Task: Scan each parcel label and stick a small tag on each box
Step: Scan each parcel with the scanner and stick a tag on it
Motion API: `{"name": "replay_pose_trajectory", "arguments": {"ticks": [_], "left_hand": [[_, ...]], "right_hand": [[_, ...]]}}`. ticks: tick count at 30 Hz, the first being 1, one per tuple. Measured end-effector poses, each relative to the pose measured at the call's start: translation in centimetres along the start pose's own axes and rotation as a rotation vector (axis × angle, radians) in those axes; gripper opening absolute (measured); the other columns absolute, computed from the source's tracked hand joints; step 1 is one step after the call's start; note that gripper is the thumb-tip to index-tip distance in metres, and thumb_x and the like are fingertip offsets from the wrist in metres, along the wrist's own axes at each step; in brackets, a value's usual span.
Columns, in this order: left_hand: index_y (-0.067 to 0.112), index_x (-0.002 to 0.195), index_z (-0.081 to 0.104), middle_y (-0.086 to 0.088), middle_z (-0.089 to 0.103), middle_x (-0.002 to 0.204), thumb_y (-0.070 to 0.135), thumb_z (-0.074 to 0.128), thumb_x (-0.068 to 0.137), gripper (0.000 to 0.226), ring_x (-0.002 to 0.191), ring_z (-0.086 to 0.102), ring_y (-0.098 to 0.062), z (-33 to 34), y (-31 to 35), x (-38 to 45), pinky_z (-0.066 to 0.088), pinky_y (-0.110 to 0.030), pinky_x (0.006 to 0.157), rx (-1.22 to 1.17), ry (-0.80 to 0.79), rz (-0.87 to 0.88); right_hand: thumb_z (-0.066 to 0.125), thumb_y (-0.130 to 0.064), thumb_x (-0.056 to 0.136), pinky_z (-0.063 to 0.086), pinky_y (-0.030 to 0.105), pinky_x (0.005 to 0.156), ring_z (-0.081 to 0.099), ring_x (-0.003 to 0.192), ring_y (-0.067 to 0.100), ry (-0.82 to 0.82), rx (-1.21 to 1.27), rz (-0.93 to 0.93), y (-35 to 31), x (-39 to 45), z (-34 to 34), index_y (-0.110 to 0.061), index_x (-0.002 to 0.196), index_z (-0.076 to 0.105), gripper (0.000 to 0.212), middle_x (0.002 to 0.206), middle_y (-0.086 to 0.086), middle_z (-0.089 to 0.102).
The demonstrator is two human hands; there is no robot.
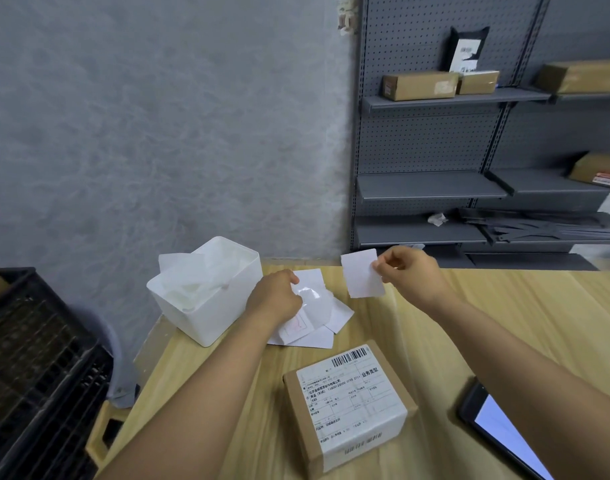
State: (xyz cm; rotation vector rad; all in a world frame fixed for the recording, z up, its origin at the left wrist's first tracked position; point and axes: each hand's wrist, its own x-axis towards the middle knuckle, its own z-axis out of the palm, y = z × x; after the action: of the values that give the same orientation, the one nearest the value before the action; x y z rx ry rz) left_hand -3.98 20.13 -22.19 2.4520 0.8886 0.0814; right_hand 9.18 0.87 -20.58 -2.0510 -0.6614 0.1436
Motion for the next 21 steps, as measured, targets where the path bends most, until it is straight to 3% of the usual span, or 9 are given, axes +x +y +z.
{"name": "replay_pose_trajectory", "arguments": {"ticks": [3, 4, 7, 10, 13, 17, 19, 21], "left_hand": [[0.017, 0.11, 0.065, 0.0, 0.061, 0.124, 0.022, 0.058, 0.089, 0.023, 0.116, 0.055, -0.019, -1.2, 2.7, -1.1, 0.044, -0.029, 0.095, -0.02, 0.077, 0.13], [0.015, 0.099, 0.068, 0.0, 0.067, 0.112, 0.025, 0.057, 0.09, 0.017, 0.106, 0.061, -0.018, -1.6, 3.8, -1.5, 0.047, -0.029, 0.088, -0.118, 0.067, 0.128], [0.014, 0.083, 0.068, 0.001, 0.071, 0.081, 0.039, 0.053, 0.094, 0.031, 0.074, 0.069, -0.012, -2.6, 6.7, -2.9, 0.051, -0.026, 0.073, -0.595, -0.136, -0.009], [0.011, 0.087, 0.068, 0.0, 0.073, 0.079, 0.047, 0.054, 0.093, 0.039, 0.077, 0.073, -0.015, -2.9, 7.5, -4.0, 0.059, -0.032, 0.077, -0.827, -0.193, -0.1], [0.011, 0.097, 0.069, 0.001, 0.076, 0.084, 0.039, 0.059, 0.091, 0.03, 0.079, 0.074, -0.015, -2.8, 7.0, -5.2, 0.058, -0.034, 0.082, -0.848, -0.172, -0.122], [0.01, 0.107, 0.066, -0.002, 0.076, 0.095, 0.018, 0.056, 0.09, 0.022, 0.083, 0.073, -0.015, -2.5, 6.6, -6.9, 0.057, -0.034, 0.085, -0.944, -0.144, -0.119], [0.008, 0.107, 0.065, -0.005, 0.075, 0.099, 0.016, 0.056, 0.091, 0.02, 0.085, 0.073, -0.017, -2.4, 6.5, -8.0, 0.057, -0.034, 0.084, -1.025, -0.14, -0.106], [0.009, 0.104, 0.064, -0.006, 0.075, 0.099, 0.016, 0.056, 0.09, 0.017, 0.086, 0.073, -0.018, -2.4, 6.3, -9.1, 0.057, -0.034, 0.083, -1.038, -0.142, -0.092]], "right_hand": [[0.066, -0.025, 0.087, 0.044, 0.024, 0.065, 0.061, 0.077, 0.013, 0.046, -0.073, -0.111, -1.2, -0.5, 0.6, -0.014, 0.084, 0.065, 0.011, 0.08, -0.003, 0.068], [0.066, -0.024, 0.086, 0.046, 0.026, 0.066, 0.061, 0.076, 0.013, 0.046, -0.073, -0.154, -1.6, -0.6, 0.8, -0.015, 0.085, 0.065, 0.01, 0.08, -0.002, 0.067], [0.067, -0.021, 0.086, 0.049, 0.026, 0.067, 0.062, 0.071, 0.011, -0.021, -0.073, -0.311, -2.9, -1.4, 1.4, -0.015, 0.085, 0.066, 0.006, 0.077, -0.005, 0.067], [0.066, -0.026, 0.088, 0.049, 0.025, 0.07, 0.063, 0.074, 0.008, -0.099, -0.068, -0.397, -3.4, -2.2, 1.2, -0.017, 0.092, 0.07, 0.011, 0.08, -0.01, 0.069], [0.064, -0.04, 0.088, 0.046, 0.022, 0.078, 0.059, 0.088, 0.007, -0.211, -0.092, -0.399, -3.3, -3.3, 0.5, -0.024, 0.108, 0.071, 0.027, 0.097, -0.013, 0.069], [0.053, -0.049, 0.092, 0.042, 0.023, 0.086, 0.057, 0.101, 0.006, -0.221, 0.024, -0.235, -2.8, -4.9, 0.0, -0.024, 0.112, 0.067, 0.035, 0.107, -0.011, 0.064], [0.048, -0.051, 0.093, 0.044, 0.029, 0.082, 0.059, 0.094, 0.01, -0.205, 0.161, -0.019, -2.6, -5.5, -0.5, -0.021, 0.103, 0.064, 0.035, 0.1, -0.009, 0.064], [0.055, -0.044, 0.093, 0.047, 0.03, 0.077, 0.059, 0.085, 0.014, -0.312, 0.272, 0.129, -2.3, -6.0, -1.0, -0.012, 0.104, 0.064, 0.035, 0.097, -0.001, 0.065]]}}
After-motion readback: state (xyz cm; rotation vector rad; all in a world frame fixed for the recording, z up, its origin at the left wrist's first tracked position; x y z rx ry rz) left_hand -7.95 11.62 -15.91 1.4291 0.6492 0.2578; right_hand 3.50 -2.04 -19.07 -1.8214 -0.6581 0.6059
